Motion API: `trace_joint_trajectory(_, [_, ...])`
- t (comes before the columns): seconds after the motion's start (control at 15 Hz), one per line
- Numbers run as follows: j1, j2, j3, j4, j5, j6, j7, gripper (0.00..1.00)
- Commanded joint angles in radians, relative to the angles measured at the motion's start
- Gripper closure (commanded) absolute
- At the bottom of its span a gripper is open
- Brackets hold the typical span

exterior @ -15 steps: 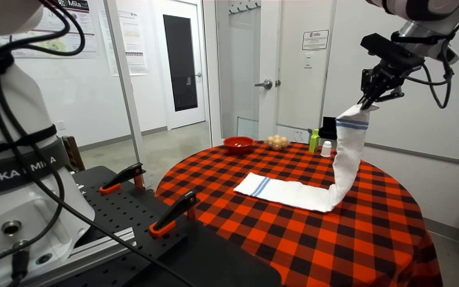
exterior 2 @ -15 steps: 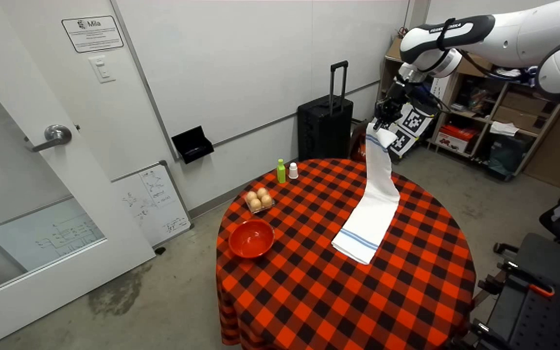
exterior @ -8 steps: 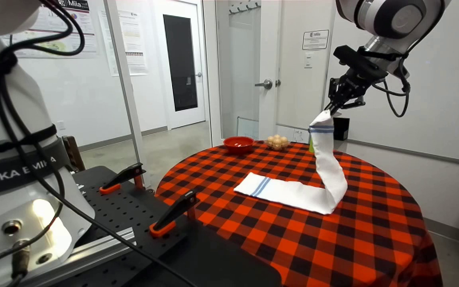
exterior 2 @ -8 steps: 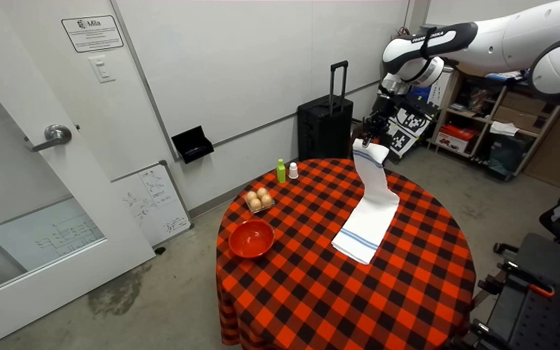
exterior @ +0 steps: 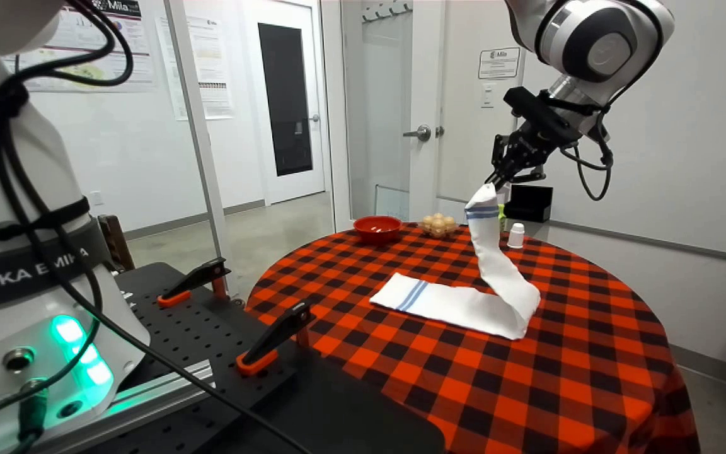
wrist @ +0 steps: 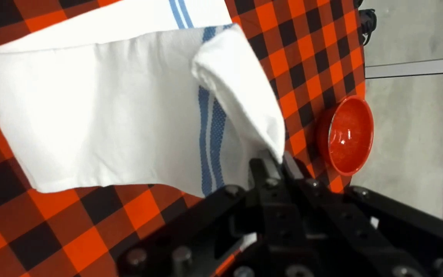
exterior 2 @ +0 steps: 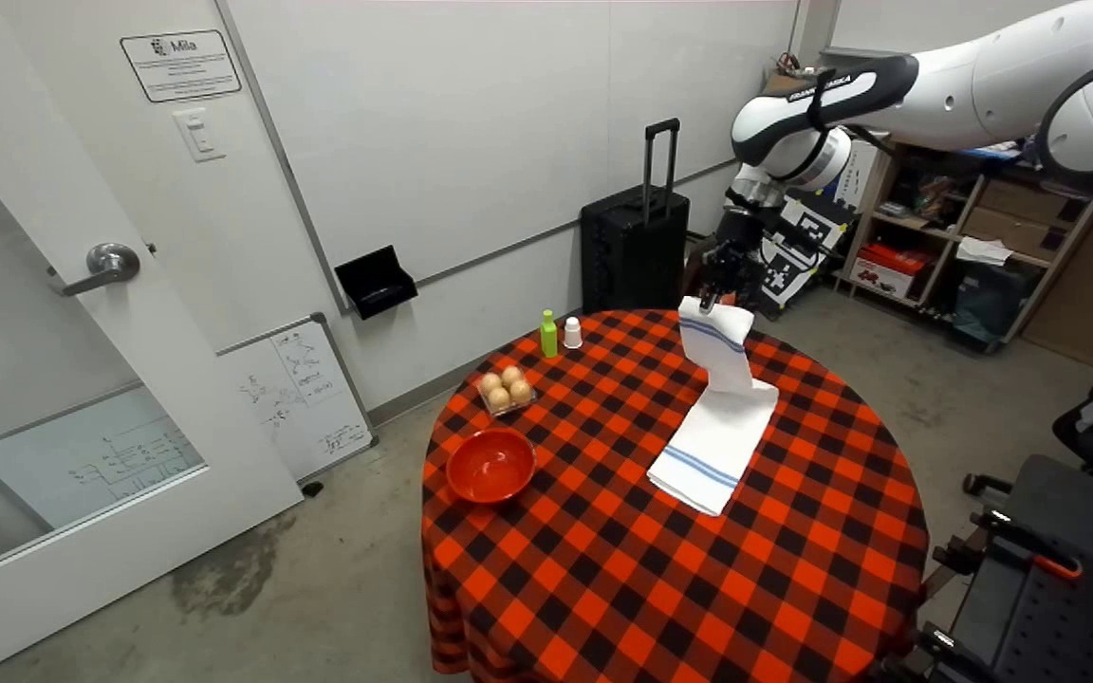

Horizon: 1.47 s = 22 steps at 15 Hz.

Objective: Fold the white towel two times over

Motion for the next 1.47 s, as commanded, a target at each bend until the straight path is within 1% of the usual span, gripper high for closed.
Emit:
trace_joint_trajectory(0.0, [0.000, -0.034, 0.018, -0.100, 0.020, 0.076, -0.019, 0.99])
trace_joint_trajectory(0.33, [0.007, -0.020, 0.041, -0.239, 0.019, 0.305, -0.068, 0.99])
trace_joint_trajectory(0.4, [0.046, -0.018, -0.010, -0.250, 0.062, 0.326, -0.095, 0.99])
trace_joint_trajectory(0.53, [0.055, -0.015, -0.018, -0.282, 0.073, 0.352, -0.113, 0.99])
trace_joint_trajectory(0.8, [0.073, -0.051, -0.051, -0.370, 0.048, 0.296, -0.157, 0.99])
trace_joint_trajectory(1.07, [0.112, -0.116, -0.095, -0.447, 0.000, 0.212, -0.166, 0.99])
trace_joint_trajectory(1.4, [0.165, -0.203, -0.128, -0.476, -0.046, 0.139, -0.174, 0.99])
